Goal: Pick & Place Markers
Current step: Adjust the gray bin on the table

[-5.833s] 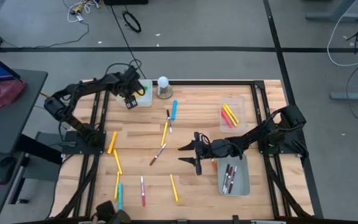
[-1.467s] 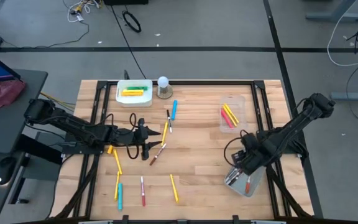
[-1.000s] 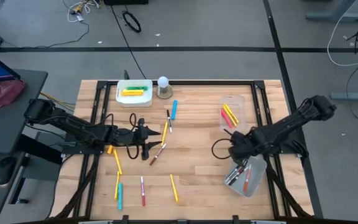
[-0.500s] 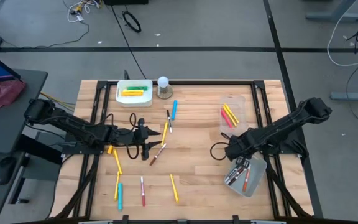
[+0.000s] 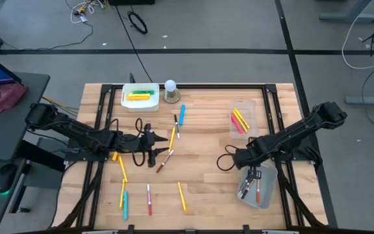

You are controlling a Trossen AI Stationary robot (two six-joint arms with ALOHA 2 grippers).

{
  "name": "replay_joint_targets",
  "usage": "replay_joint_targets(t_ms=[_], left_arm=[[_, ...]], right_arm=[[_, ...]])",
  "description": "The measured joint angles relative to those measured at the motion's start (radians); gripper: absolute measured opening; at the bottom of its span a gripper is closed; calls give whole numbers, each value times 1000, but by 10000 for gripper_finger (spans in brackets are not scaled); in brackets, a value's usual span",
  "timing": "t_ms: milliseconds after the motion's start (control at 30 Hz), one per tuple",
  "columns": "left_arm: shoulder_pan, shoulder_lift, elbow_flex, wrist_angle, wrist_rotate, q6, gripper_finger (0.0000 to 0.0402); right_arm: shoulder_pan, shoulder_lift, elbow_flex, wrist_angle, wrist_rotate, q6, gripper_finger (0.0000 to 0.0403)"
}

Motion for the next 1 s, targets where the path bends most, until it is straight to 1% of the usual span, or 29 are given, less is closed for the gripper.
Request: replay_joint_targets(t_ms=[100,333,500,600,833,933,1000], left_arm=[[0,0,0,0,0,0,186],[0,0,0,0,0,0,186],[0,0,0,0,0,0,186],[0,0,0,0,0,0,186],[0,0,0,0,0,0,186],[0,0,0,0,0,0,186],[0,0,0,0,0,0,186]], right_arm=[[0,1,-1,74,26,-76,22],[0,2,-1,208,83,-231,7],[0,3,-3,251,129,-327,21],[0,3,-3,275,149,-342,25],[0,3,-4,311,148,-363,25],[0,3,-4,315,150,-370,34],[0,4,-4,315,164,-366,47]])
